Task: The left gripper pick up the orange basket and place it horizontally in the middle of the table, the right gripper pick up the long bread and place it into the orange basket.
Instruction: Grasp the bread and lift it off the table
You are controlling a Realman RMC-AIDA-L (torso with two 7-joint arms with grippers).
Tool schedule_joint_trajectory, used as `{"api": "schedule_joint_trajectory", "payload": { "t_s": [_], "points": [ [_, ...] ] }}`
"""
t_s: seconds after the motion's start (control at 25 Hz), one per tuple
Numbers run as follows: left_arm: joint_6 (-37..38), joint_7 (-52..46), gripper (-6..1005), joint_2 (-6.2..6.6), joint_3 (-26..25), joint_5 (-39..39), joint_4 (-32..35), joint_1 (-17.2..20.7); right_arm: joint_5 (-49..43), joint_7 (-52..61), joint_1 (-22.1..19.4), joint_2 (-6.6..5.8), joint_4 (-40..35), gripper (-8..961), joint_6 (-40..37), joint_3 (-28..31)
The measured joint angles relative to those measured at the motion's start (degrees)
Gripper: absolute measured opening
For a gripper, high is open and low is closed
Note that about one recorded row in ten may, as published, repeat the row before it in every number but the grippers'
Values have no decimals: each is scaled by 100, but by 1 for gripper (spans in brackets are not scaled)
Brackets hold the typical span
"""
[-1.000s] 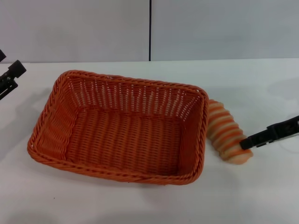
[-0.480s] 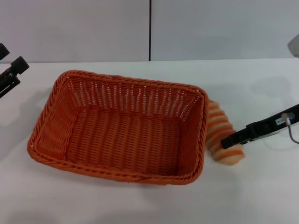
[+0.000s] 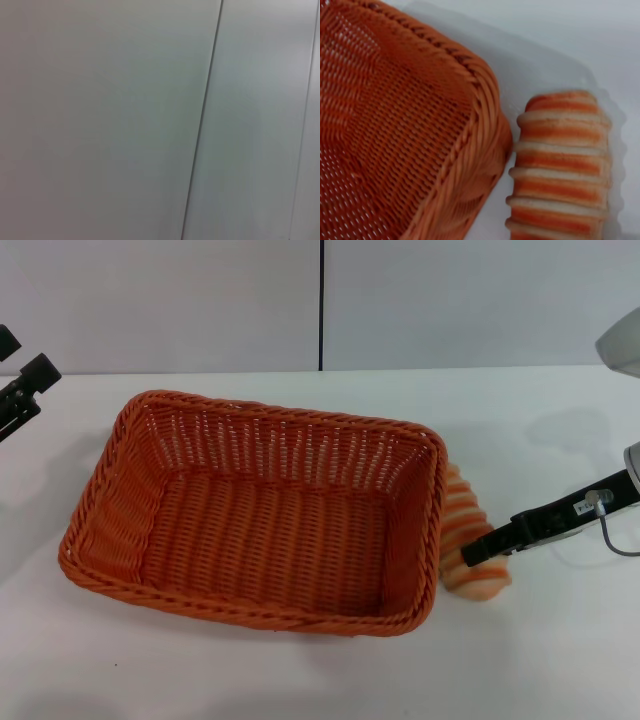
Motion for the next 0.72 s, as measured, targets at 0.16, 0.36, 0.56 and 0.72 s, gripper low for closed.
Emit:
{"api": "schedule_joint_trajectory", "payload": {
  "t_s": [0.16, 0.36, 0.56, 0.72],
  "points": [
    [26, -1, 695, 0, -4, 0, 2, 6, 230, 3, -120, 3, -60, 506, -5, 2],
    [104, -4, 696, -1, -10, 1, 3, 42, 947, 142, -665, 57, -721, 438, -21, 9],
    [108, -4, 696, 0, -17, 0, 3, 50, 1176, 518, -1311, 198, -1774, 401, -65, 14],
    [113, -53, 696, 5, -18, -1, 20, 16, 1283, 730, -1727, 357, -2598, 383, -116, -2]
  ]
}}
